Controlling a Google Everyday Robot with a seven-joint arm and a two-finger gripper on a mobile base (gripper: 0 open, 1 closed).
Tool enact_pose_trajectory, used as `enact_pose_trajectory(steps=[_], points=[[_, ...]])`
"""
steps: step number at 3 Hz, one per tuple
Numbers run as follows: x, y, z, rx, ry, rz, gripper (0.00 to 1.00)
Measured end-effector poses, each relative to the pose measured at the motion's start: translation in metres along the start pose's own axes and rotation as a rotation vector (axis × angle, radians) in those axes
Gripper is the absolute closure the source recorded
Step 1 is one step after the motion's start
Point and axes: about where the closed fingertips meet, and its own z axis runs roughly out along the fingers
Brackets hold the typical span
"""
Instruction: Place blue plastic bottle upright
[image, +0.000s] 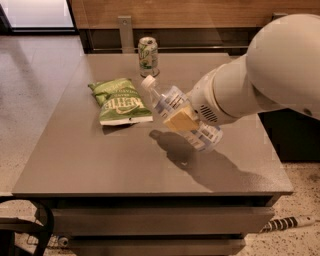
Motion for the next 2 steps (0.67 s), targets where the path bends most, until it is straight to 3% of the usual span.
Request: enact_pose_trajectory(steps=[1,2], points=[[0.005,-0.040,-0.012,0.075,-0.184,0.062,1.00],[-0.007,-0.057,-0.016,0.117,-0.343,0.111,1.00]])
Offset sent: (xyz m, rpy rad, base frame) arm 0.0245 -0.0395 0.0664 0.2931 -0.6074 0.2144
